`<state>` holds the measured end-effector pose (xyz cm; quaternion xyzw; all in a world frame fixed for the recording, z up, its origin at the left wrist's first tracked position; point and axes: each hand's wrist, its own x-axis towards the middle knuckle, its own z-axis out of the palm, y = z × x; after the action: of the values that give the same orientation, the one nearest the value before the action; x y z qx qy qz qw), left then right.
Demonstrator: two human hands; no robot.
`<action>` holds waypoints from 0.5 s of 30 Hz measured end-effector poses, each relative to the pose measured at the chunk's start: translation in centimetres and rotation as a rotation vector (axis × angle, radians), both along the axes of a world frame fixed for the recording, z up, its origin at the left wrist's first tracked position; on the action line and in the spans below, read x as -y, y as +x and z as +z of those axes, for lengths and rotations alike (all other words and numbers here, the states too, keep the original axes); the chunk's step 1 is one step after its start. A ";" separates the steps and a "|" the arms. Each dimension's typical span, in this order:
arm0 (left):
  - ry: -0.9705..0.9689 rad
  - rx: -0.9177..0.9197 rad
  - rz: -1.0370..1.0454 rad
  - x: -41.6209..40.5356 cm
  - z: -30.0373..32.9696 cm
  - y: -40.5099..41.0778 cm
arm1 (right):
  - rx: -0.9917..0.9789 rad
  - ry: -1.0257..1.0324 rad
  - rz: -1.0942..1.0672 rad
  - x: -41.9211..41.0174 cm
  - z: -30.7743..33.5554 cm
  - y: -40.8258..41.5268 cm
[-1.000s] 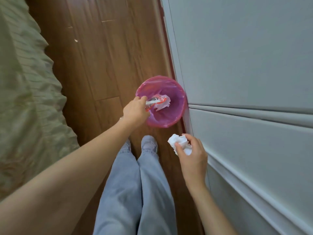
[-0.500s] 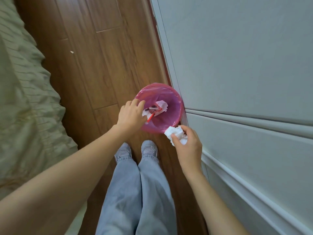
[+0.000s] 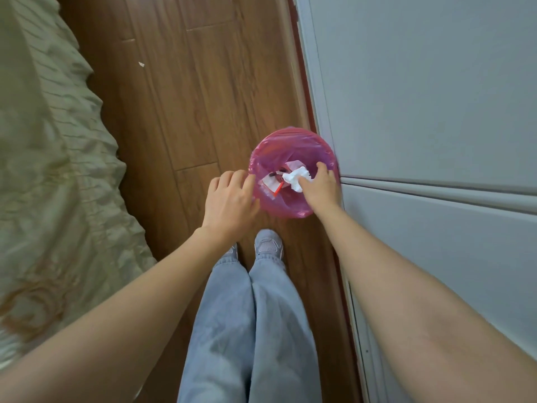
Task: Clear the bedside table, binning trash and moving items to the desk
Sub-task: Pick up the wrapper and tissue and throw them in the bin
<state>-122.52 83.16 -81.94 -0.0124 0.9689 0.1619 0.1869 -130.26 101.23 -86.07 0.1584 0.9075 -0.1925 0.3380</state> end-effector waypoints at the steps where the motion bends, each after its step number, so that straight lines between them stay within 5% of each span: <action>1: 0.002 0.001 0.012 0.2 0.3 0.1 | 0.045 0.011 0.000 0.1 0.0 -0.2; 8: -0.029 -0.014 0.109 2.2 5.1 -0.9 | -0.127 0.032 0.289 0.9 7.0 1.0; 15: -0.033 -0.032 0.228 4.9 17.7 -0.1 | -0.263 -0.021 0.435 3.2 20.6 5.5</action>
<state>-122.58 78.26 -64.21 -0.1229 0.9666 0.1662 0.1515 -124.80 98.02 -65.46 -0.0704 0.9544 -0.1438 0.2521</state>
